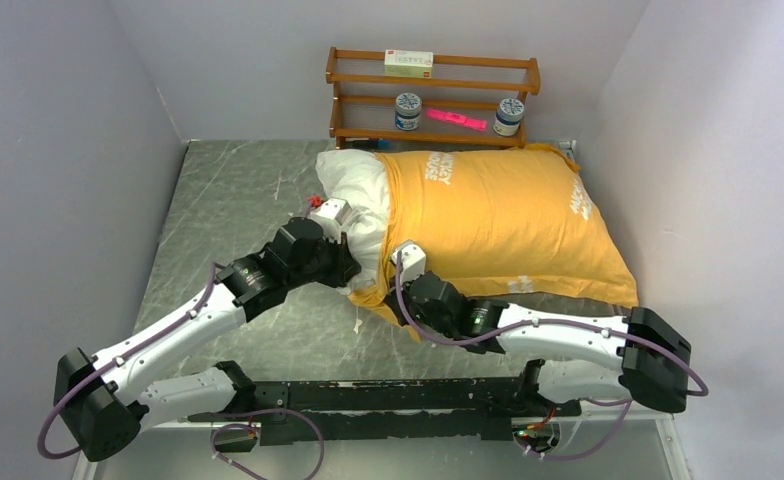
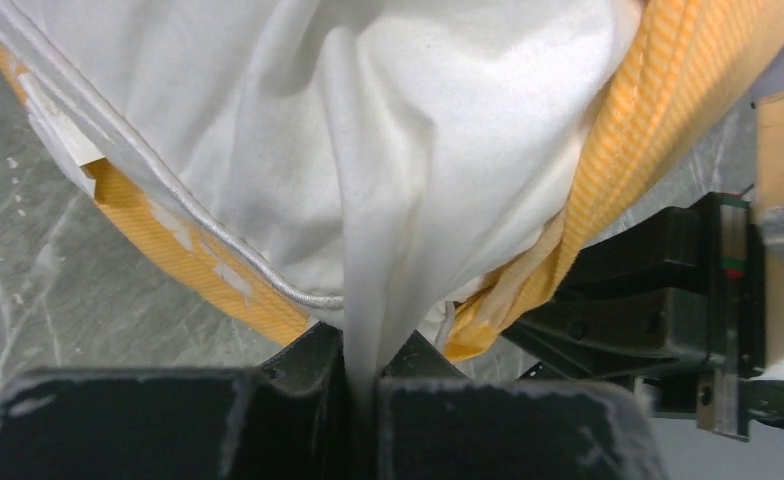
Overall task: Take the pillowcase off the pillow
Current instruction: Remove the pillow from the pillowcase.
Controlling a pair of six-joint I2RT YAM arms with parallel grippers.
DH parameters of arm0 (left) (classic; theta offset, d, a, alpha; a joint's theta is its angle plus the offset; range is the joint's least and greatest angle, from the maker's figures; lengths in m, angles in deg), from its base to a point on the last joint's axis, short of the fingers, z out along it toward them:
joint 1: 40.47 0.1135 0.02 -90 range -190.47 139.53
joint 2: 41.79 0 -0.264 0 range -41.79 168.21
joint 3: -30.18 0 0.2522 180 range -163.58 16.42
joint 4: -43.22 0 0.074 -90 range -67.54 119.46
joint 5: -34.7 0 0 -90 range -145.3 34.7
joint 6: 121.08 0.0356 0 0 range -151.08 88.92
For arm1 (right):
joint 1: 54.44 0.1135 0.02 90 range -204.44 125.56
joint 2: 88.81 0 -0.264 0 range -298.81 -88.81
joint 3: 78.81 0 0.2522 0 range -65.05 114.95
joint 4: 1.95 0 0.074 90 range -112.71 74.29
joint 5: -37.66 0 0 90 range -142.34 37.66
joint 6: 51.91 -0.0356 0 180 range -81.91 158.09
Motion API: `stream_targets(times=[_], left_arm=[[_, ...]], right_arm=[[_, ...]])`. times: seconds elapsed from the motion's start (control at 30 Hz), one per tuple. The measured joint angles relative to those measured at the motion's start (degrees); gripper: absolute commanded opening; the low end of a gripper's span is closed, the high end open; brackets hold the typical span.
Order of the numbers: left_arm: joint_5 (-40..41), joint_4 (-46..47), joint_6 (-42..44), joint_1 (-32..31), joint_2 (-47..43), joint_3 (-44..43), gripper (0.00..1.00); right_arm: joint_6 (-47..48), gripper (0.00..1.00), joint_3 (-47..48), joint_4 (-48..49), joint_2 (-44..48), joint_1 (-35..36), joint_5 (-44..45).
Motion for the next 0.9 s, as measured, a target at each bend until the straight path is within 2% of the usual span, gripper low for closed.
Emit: stream_targets(times=[0.4,0.73,0.9], left_arm=[[6.71,-5.75,2.56,0.00,-0.61,-3.85,0.05],[7.54,-7.10,3.76,1.20,-0.92,-6.47,0.05],[7.32,-7.10,3.76,2.05,-0.92,-6.62,0.05]], right_arm=[[0.33,0.00,-1.53,-7.17,7.19,-2.67,7.96],[-1.44,0.00,-2.91,-12.17,17.18,-12.39,5.44],[-2.01,0.00,-2.91,-13.79,18.86,-14.60,3.58]])
